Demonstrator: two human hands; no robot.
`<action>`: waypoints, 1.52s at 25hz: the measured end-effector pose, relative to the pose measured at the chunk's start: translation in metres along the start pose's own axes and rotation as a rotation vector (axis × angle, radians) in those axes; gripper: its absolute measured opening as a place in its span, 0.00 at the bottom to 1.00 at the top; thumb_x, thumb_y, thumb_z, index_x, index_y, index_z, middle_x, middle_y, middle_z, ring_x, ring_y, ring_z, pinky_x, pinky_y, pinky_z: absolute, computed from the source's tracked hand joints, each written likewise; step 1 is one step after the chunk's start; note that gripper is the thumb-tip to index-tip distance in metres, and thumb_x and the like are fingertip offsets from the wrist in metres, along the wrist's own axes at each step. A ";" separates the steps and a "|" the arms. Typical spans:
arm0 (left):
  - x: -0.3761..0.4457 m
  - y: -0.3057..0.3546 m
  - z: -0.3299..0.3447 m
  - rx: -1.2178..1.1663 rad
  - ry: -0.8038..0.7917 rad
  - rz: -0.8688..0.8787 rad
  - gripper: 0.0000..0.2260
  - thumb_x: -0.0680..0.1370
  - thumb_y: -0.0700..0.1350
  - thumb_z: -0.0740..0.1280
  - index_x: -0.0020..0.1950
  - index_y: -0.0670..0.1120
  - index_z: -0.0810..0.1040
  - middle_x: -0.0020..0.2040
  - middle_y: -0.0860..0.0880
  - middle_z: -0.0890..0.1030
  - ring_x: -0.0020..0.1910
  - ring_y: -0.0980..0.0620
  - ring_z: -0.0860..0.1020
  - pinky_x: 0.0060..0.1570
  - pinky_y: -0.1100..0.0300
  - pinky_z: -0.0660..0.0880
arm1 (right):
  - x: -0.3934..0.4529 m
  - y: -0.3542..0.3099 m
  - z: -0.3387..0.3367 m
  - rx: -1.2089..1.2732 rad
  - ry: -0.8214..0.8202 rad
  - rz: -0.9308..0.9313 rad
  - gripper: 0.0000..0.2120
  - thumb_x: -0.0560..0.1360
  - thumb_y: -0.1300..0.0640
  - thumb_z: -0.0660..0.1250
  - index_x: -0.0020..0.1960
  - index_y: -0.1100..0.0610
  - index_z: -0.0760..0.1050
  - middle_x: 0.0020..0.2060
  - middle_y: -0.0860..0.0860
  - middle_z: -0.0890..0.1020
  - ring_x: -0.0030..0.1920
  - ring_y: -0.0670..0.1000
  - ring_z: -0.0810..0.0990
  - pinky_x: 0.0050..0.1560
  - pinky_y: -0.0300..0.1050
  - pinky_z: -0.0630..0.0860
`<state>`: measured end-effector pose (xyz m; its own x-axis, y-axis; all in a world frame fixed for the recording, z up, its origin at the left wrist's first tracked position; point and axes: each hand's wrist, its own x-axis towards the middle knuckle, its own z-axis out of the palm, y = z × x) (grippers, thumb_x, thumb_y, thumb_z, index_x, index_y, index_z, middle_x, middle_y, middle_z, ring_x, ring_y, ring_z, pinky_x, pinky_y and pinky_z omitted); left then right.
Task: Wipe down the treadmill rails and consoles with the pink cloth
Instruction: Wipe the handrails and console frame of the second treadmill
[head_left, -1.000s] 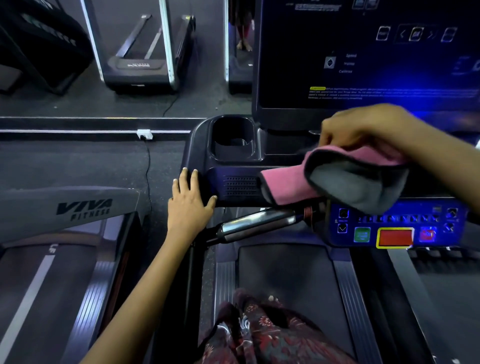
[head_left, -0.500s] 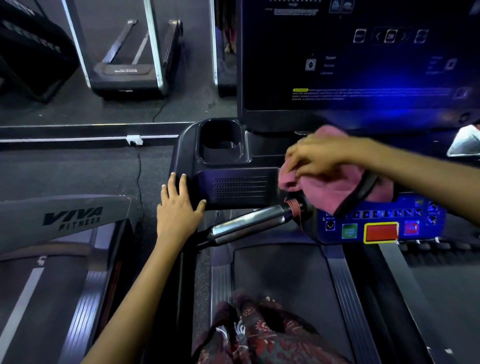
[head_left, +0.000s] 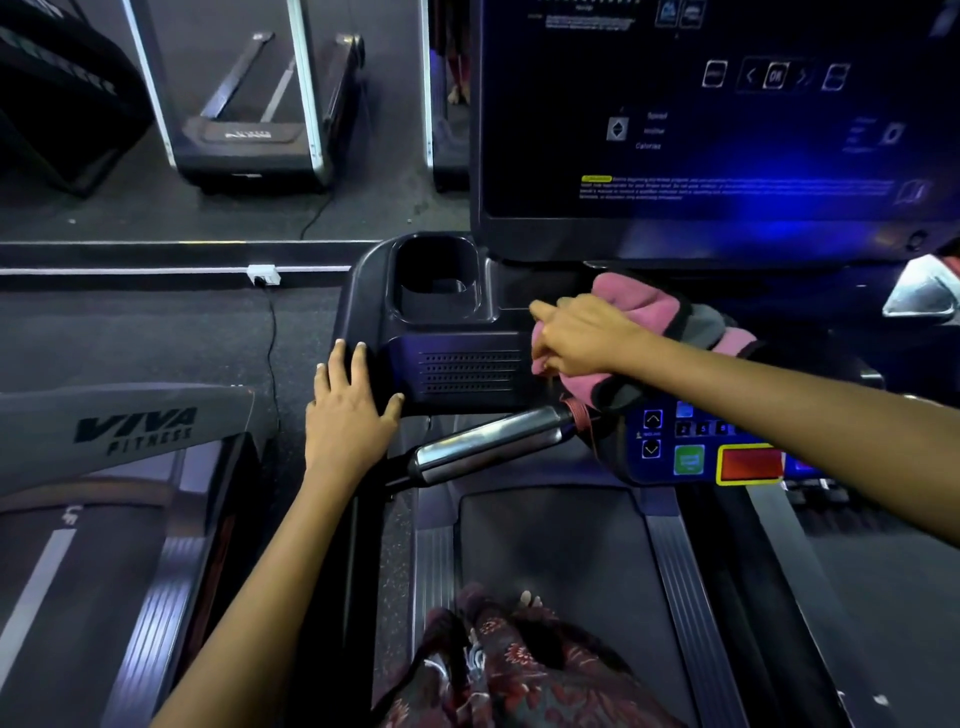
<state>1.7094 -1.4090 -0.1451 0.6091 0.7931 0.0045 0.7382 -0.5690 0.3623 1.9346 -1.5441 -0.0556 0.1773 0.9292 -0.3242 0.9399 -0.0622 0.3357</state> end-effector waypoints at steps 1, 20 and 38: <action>0.000 -0.001 0.000 -0.007 -0.001 -0.001 0.32 0.77 0.53 0.63 0.76 0.45 0.53 0.77 0.45 0.50 0.74 0.40 0.53 0.66 0.41 0.64 | 0.000 -0.002 -0.002 -0.021 0.003 -0.002 0.13 0.76 0.45 0.61 0.57 0.45 0.79 0.56 0.52 0.72 0.50 0.56 0.77 0.43 0.49 0.74; -0.001 -0.001 0.003 -0.004 -0.004 0.014 0.31 0.78 0.53 0.60 0.76 0.44 0.51 0.77 0.44 0.49 0.74 0.38 0.52 0.66 0.40 0.63 | -0.063 -0.103 0.023 -0.011 0.195 0.805 0.14 0.67 0.58 0.61 0.49 0.50 0.81 0.46 0.52 0.78 0.32 0.51 0.79 0.27 0.38 0.72; -0.001 0.003 0.001 0.039 0.041 0.013 0.30 0.79 0.54 0.59 0.75 0.41 0.55 0.76 0.40 0.53 0.75 0.40 0.52 0.70 0.40 0.53 | -0.058 -0.137 0.041 0.354 0.491 0.853 0.06 0.68 0.56 0.70 0.45 0.51 0.81 0.43 0.56 0.78 0.26 0.53 0.76 0.22 0.38 0.63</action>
<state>1.7107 -1.4118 -0.1451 0.6067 0.7935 0.0477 0.7417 -0.5866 0.3253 1.8081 -1.6042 -0.1194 0.7585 0.5678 0.3197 0.6044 -0.7964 -0.0195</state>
